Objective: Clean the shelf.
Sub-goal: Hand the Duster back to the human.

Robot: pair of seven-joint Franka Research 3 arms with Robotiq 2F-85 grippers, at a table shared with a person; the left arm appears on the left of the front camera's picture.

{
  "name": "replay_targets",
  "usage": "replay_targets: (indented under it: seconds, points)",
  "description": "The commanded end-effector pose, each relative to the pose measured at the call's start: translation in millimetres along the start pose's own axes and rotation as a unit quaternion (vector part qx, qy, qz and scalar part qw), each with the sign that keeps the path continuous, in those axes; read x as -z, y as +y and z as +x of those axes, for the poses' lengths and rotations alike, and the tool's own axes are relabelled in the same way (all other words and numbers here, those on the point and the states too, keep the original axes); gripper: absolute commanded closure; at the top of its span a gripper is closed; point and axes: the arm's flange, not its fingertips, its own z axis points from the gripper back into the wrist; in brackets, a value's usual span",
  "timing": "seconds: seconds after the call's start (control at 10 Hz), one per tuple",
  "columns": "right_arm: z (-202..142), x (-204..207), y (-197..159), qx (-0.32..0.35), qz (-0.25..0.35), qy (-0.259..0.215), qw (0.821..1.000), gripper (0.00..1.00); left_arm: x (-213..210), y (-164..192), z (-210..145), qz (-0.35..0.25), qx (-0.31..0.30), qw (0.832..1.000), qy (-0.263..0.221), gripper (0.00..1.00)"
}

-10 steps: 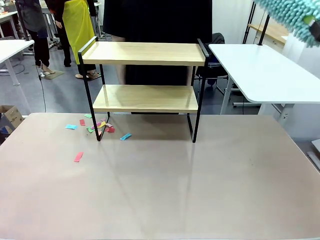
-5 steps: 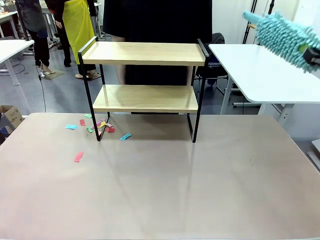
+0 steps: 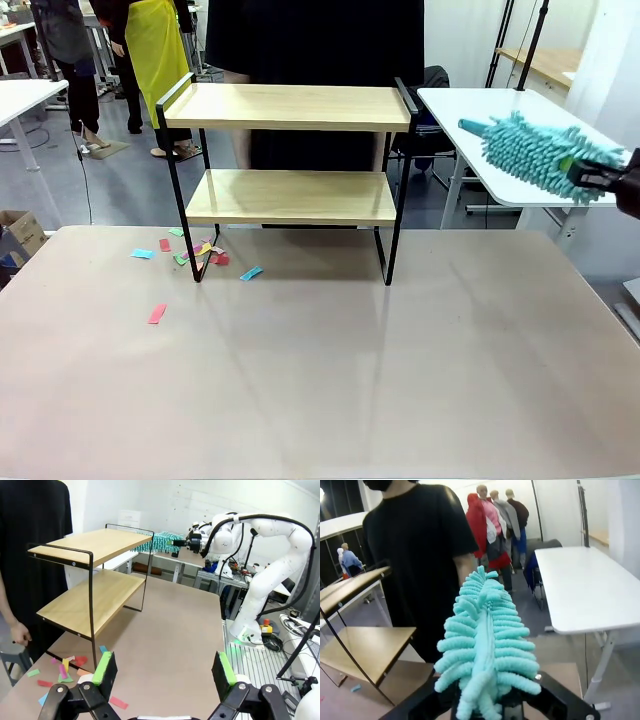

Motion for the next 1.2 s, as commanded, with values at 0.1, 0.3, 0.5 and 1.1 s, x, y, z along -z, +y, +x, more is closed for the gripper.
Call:
replay_targets:
  seconds: [0.1,0.3,0.5,1.1]
  points:
    - [-24.9,-22.9,6.0,-0.017,-0.030,-0.002,0.999,0.83,-0.2,-3.7,1.6,-0.003,0.004,1.000,-0.004,0.00]
    - [-6.2,0.7,-2.0,0.004,-0.003,0.008,1.000,0.83,-0.2,-3.7,1.6,-0.003,0.004,1.000,-0.004,0.00]
    - [-6.2,0.7,-2.0,0.004,-0.003,0.008,1.000,0.83,-0.2,-3.7,1.6,-0.003,0.004,1.000,-0.004,0.00]
    - [-6.2,0.7,-2.0,0.004,-0.003,0.008,1.000,0.83,-0.2,-3.7,1.6,-0.003,0.004,1.000,-0.004,0.00]
